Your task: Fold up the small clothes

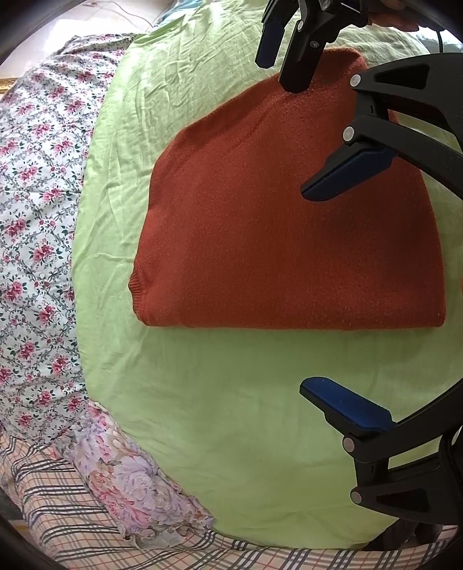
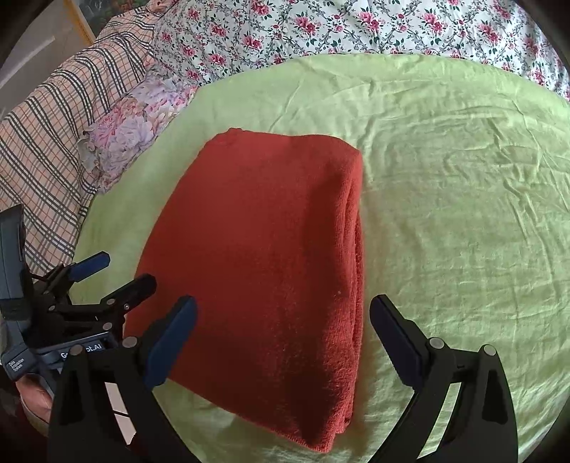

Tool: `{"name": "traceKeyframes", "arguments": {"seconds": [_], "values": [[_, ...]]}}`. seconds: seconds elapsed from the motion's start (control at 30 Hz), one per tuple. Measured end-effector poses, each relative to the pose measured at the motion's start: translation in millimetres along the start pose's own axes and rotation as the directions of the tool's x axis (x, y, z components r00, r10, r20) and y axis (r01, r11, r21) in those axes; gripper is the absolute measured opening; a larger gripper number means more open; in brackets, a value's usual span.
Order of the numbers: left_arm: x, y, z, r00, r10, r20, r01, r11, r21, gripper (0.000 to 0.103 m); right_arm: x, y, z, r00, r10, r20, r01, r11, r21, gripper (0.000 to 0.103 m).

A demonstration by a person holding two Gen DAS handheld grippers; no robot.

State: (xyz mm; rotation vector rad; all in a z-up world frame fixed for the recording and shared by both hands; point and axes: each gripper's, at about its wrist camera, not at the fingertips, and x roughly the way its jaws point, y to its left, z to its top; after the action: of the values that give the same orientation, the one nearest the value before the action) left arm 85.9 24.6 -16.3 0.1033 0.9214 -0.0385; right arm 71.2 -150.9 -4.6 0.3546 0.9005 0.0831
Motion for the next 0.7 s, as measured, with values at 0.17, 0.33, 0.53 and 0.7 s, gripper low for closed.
{"name": "traceKeyframes", "arguments": {"seconds": [0.17,0.33,0.53,0.7], "values": [[-1.6,-3.2,-0.2,1.000,-0.006,0.002,0.006,1.000,0.000,0.099,-1.1,1.6,-0.3,1.000,0.000,0.006,0.000,1.000,0.003,0.098],[-3.6,-4.7,0.3,1.000,-0.010,0.003,0.010,1.000,-0.001,0.099,-2.7,2.0,0.9,1.000,0.007,0.009,-0.007,1.000,0.002,0.098],[-5.8,-5.7,0.3,1.000,-0.008,0.008,0.008,1.000,-0.003,0.099,-5.5,4.4,-0.1,1.000,0.007,0.013,-0.007,1.000,0.002,0.098],[-6.8,-6.1,0.1,1.000,-0.008,0.008,0.008,1.000,0.002,0.100,-7.1,6.2,-1.2,1.000,0.010,0.016,-0.010,1.000,-0.003,0.098]]}}
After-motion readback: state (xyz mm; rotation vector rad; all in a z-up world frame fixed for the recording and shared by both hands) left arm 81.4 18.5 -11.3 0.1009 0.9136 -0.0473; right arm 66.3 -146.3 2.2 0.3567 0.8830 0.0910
